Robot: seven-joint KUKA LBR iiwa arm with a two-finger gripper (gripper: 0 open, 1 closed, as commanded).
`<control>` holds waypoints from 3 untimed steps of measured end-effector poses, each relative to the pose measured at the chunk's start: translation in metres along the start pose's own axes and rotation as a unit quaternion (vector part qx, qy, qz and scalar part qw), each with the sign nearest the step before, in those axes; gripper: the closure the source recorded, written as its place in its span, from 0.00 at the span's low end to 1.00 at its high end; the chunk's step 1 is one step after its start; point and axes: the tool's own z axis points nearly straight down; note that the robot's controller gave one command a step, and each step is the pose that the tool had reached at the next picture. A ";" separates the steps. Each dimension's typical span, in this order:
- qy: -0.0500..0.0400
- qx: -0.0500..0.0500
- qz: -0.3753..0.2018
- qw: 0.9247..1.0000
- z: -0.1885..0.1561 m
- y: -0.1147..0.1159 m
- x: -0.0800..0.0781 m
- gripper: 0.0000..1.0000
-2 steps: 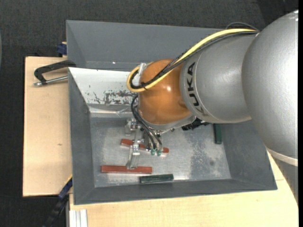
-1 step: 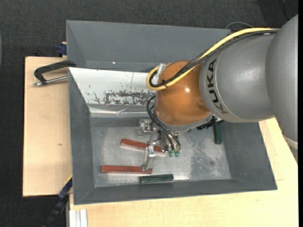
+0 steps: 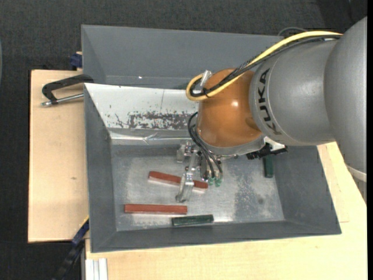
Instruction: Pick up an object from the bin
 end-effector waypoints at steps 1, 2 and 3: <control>0.002 0.001 -0.019 1.000 0.049 -0.014 -0.010 0.00; -0.001 0.000 0.031 1.000 0.057 -0.012 -0.020 1.00; 0.000 0.000 0.031 1.000 0.057 -0.013 -0.020 1.00</control>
Offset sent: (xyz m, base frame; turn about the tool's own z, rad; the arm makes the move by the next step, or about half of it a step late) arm 0.0173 -0.0156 -0.0583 0.0630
